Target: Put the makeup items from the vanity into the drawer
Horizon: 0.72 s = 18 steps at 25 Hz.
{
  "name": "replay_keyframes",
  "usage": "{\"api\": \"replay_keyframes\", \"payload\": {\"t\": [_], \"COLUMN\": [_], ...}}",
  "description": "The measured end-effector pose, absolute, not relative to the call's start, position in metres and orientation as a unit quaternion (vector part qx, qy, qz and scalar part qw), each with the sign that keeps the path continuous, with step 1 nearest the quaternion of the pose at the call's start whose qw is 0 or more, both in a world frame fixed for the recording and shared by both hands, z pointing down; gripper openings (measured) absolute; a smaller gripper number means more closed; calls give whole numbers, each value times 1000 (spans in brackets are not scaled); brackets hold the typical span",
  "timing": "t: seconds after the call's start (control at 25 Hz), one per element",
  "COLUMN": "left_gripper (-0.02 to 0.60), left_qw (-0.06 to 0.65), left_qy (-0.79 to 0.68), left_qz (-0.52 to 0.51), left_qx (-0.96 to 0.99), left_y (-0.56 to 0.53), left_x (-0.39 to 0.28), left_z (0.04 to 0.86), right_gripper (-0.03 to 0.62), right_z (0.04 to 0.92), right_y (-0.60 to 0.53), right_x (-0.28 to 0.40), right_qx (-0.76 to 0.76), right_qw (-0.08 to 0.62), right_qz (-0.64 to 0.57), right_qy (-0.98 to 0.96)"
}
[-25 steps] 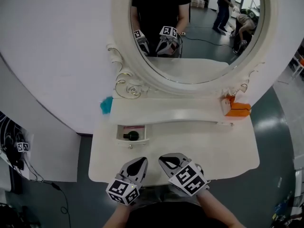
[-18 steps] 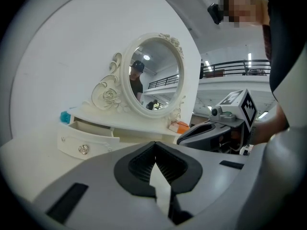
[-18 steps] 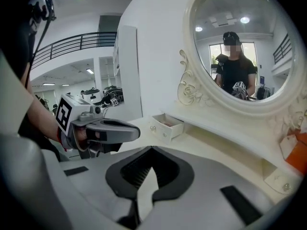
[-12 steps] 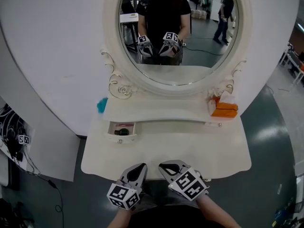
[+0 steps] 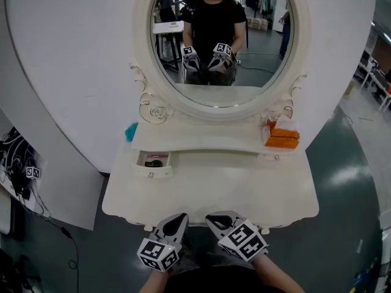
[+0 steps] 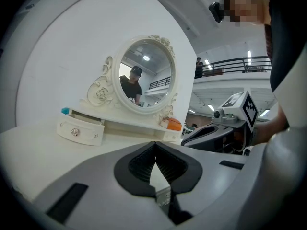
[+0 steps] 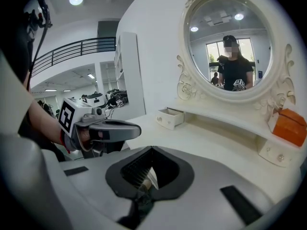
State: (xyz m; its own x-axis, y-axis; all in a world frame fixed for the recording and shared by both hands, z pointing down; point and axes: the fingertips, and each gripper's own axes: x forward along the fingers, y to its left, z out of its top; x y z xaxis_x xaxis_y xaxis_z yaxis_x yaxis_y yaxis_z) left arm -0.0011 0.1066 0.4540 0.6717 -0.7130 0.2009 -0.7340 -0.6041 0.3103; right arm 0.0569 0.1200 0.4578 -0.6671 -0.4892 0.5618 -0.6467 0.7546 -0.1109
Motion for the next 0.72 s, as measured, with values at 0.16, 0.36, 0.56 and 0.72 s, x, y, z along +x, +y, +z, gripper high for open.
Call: {"api": "replay_keyframes", "payload": {"t": [0.16,0.36,0.56,0.72], "left_gripper": [14,14,14,14], "left_qw": [188,193,191,193], "left_qy": [-414,-429,-430,-430], "left_qz": [28,21,22,26], "left_qx": [890,882,882,882], "left_y": [117,124,127,130], "left_x": [-1,-2,4,9], "left_z": [457,459,457,454], "right_gripper": [21,21,21,21], "right_z": [459,459,454,445], "right_y": [130,141,146,150], "right_x": [57,59,64,66], "right_qx": [307,298,293,289], "right_qw": [257,252,240,228], "right_qz": [151,149,150,149], "right_qy": [-904,-909,-913,-918]}}
